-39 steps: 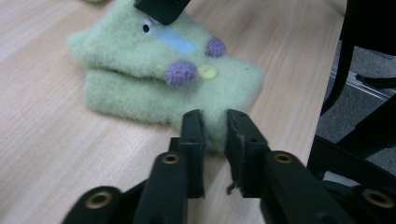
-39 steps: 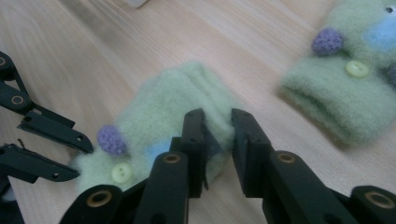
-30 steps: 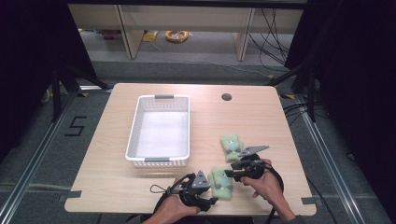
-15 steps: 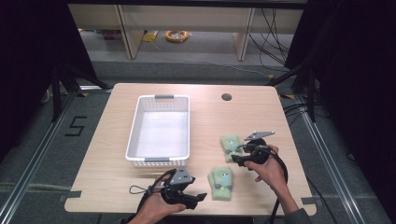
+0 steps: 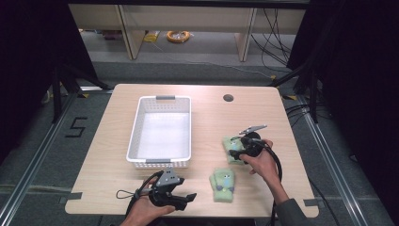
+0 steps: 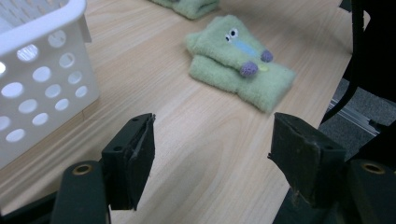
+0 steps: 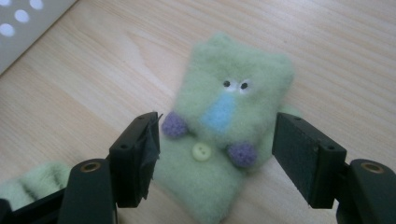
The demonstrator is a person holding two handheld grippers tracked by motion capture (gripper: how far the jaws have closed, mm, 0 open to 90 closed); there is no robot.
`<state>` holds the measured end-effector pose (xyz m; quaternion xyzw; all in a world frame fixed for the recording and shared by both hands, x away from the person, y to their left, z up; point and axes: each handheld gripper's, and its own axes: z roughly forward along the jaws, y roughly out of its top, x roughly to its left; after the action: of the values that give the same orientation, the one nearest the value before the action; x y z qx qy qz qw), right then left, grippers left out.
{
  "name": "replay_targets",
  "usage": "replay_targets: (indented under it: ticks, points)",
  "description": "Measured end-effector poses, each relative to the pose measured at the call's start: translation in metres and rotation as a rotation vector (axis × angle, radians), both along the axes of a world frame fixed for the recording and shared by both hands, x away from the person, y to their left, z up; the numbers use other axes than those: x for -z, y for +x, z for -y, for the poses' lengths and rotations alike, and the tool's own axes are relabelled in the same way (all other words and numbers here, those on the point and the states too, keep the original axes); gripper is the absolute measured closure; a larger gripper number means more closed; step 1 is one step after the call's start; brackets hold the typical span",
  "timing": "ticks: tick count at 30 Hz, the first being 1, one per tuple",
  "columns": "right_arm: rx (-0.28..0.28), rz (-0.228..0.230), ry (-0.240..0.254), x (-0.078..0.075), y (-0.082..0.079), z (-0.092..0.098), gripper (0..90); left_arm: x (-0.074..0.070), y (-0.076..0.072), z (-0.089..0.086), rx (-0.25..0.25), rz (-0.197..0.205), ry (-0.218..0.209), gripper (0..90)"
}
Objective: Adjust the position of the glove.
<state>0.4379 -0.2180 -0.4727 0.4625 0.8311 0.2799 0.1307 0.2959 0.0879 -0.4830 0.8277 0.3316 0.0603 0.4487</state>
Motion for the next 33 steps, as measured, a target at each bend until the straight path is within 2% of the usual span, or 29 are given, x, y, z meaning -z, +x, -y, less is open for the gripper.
replay_targets:
  ticks: [1, 2, 3, 4, 5, 8, 9, 10, 12, 13, 14, 15, 16, 17, 18, 19, 21, 22, 24, 25, 27, 29, 30, 31, 33]
  points:
    - [0.004, -0.017, -0.002, 0.001, 0.002, -0.002, 32.7, 0.0, 0.001, -0.002, 0.024, 0.009, 0.028, 30.2]
    - [0.004, -0.017, -0.002, 0.001, 0.002, -0.002, 32.7, 0.0, 0.001, -0.002, 0.024, 0.009, 0.028, 30.3]
    - [0.018, -0.027, 0.004, 0.002, 0.004, -0.004, 32.7, 0.003, -0.001, 0.0, -0.011, -0.017, -0.005, 30.3]
    - [0.008, -0.029, -0.009, 0.004, 0.007, -0.004, 32.7, 0.003, 0.0, -0.001, 0.004, -0.008, 0.014, 30.3]
    - [0.021, -0.037, -0.002, 0.005, 0.008, -0.006, 32.7, 0.004, 0.001, -0.002, 0.008, -0.003, 0.029, 30.3]
    - [0.013, -0.051, -0.023, 0.008, 0.014, -0.006, 34.2, 0.007, -0.001, -0.001, -0.007, -0.004, 0.022, 30.3]
    - [0.007, -0.052, -0.029, 0.011, 0.017, -0.006, 36.4, 0.006, 0.0, -0.003, 0.008, -0.002, 0.033, 30.3]
    - [0.025, -0.07, -0.029, 0.012, 0.016, -0.007, 37.2, 0.007, -0.001, -0.002, -0.01, -0.007, 0.011, 30.4]
    - [0.015, -0.059, -0.029, 0.014, 0.018, -0.006, 39.3, 0.008, -0.001, -0.002, -0.02, -0.016, 0.0, 30.4]
    - [0.011, -0.066, -0.019, 0.015, 0.018, -0.006, 41.7, 0.008, -0.001, -0.003, -0.012, -0.009, 0.018, 30.5]
    - [0.012, -0.062, 0.001, 0.016, 0.019, -0.005, 52.3, 0.009, -0.001, -0.003, -0.009, -0.015, 0.011, 30.7]
    - [0.011, -0.06, 0.0, 0.016, 0.019, -0.004, 56.7, 0.009, -0.001, -0.003, -0.009, -0.015, 0.011, 30.9]
    - [0.011, -0.06, 0.0, 0.016, 0.019, -0.004, 56.7, 0.008, 0.0, -0.005, 0.001, -0.012, 0.026, 30.9]
    - [0.023, -0.065, -0.009, 0.016, 0.017, -0.004, 61.7, 0.008, 0.0, -0.005, 0.002, -0.014, 0.022, 30.9]
    - [0.008, -0.039, -0.009, 0.018, 0.018, -0.002, 66.1, 0.008, 0.0, -0.006, -0.001, -0.003, 0.03, 31.0]
    - [0.028, -0.06, -0.007, 0.017, 0.016, -0.004, 67.8, 0.009, -0.001, -0.004, -0.023, -0.018, 0.007, 31.1]
    - [0.023, -0.06, -0.009, 0.017, 0.016, -0.004, 70.0, 0.01, -0.001, -0.004, -0.03, -0.023, -0.004, 31.1]
    - [0.0, -0.032, -0.013, 0.019, 0.017, -0.003, 74.2, 0.011, -0.001, -0.004, -0.015, -0.009, 0.004, 31.3]
    - [0.012, -0.054, -0.001, 0.017, 0.016, -0.003, 76.7, 0.01, 0.0, -0.005, -0.005, -0.011, 0.017, 31.4]
    - [-0.008, -0.042, 0.009, 0.019, 0.018, -0.001, 77.9, 0.01, -0.001, -0.004, -0.011, -0.013, 0.01, 31.4]
    - [0.004, -0.042, 0.01, 0.017, 0.016, 0.0, 79.9, 0.01, 0.0, -0.005, -0.007, -0.012, 0.019, 31.4]
    - [-0.014, -0.02, 0.013, 0.015, 0.015, 0.001, 81.1, 0.011, 0.0, -0.004, -0.02, -0.02, 0.006, 31.4]
    - [-0.004, -0.013, 0.035, 0.014, 0.014, 0.001, 81.4, 0.01, 0.001, -0.006, -0.007, -0.011, 0.03, 31.5]
    - [-0.004, -0.013, 0.035, 0.014, 0.014, 0.001, 81.4, 0.011, 0.001, -0.006, -0.014, -0.013, 0.013, 31.5]
    - [0.003, -0.02, 0.045, 0.008, 0.012, 0.003, 81.5, 0.01, 0.001, -0.007, -0.017, -0.008, 0.02, 31.5]
